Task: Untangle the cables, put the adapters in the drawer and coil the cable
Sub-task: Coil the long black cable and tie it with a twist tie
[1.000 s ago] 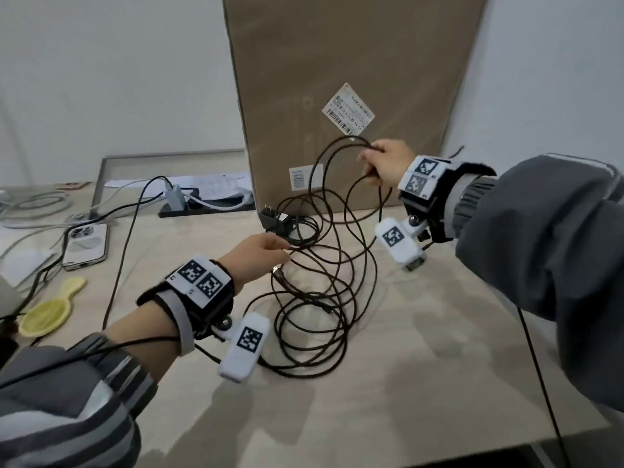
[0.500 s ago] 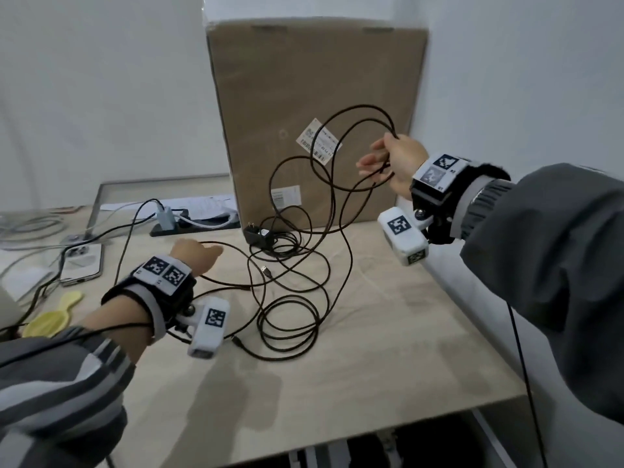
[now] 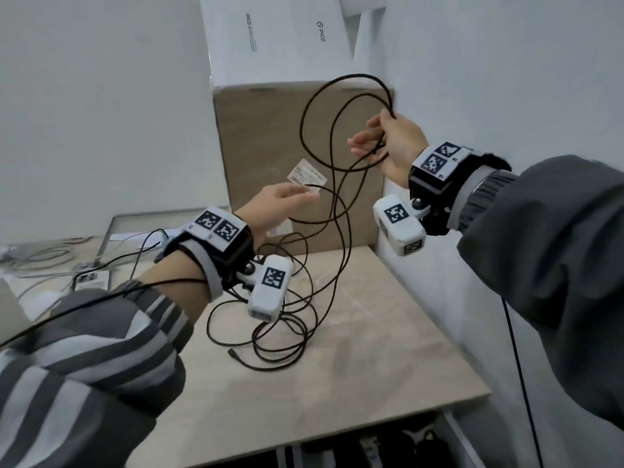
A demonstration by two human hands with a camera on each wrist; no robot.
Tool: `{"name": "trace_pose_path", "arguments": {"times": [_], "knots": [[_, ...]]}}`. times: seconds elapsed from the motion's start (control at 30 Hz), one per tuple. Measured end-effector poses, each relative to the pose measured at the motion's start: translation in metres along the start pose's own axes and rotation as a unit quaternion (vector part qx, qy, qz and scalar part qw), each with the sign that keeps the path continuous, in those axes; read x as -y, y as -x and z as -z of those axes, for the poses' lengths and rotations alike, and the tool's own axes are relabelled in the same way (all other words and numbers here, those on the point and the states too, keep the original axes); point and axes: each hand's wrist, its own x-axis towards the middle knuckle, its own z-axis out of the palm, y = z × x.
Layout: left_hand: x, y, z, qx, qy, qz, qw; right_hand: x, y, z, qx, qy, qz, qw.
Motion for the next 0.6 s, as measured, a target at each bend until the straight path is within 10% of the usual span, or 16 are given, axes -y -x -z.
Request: {"name": "trace_pose_path", "arguments": {"times": [0.2, 0.6], "knots": [[-0.036, -0.004, -0.04, 0.047, -0.048, -0.052, 0.996, 0.03, 0.004, -0.014, 0.002, -0.018, 0.012, 1.0], [-0.025, -0.012, 0.075, -0.236, -0.19, 0.0, 0.953, -0.006, 0.029, 0.102, -0.06, 0.292, -0.147, 0.943]]}}
